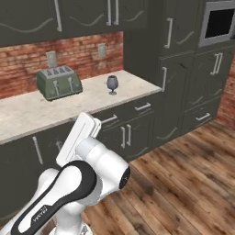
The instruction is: Retrieve the wine glasses from the counter and place one next to each plate.
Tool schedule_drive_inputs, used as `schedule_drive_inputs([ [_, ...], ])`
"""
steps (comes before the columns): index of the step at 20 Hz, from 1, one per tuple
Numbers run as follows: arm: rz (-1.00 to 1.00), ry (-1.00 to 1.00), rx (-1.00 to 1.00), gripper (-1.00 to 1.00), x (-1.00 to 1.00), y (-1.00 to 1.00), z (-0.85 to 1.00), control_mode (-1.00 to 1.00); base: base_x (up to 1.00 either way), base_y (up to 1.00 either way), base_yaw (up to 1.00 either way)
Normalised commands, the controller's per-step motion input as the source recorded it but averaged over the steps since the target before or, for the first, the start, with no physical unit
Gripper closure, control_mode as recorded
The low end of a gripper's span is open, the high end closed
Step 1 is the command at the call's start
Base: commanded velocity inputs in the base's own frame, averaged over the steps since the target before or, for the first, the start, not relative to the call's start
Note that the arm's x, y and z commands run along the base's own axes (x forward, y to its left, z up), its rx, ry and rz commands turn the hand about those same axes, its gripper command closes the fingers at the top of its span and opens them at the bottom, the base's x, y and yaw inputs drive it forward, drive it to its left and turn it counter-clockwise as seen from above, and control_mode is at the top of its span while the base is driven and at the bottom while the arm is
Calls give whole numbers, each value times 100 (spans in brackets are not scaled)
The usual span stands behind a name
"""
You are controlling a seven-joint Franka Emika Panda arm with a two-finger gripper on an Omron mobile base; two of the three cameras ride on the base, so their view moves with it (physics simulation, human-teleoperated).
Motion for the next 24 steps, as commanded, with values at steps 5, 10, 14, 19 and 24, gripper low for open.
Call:
schedule_drive_inputs([
  [5,0,0,0,-100,0,0,0,100,100,-17,46],
  [10,0,0,0,-100,0,0,0,100,100,-44,57],
  [14,0,0,0,-100,0,0,0,100,93,-79,49],
  [19,0,0,0,-100,0,0,0,100,23,-100,25],
  [24,0,0,0,-100,0,0,0,100,44,-63,8],
])
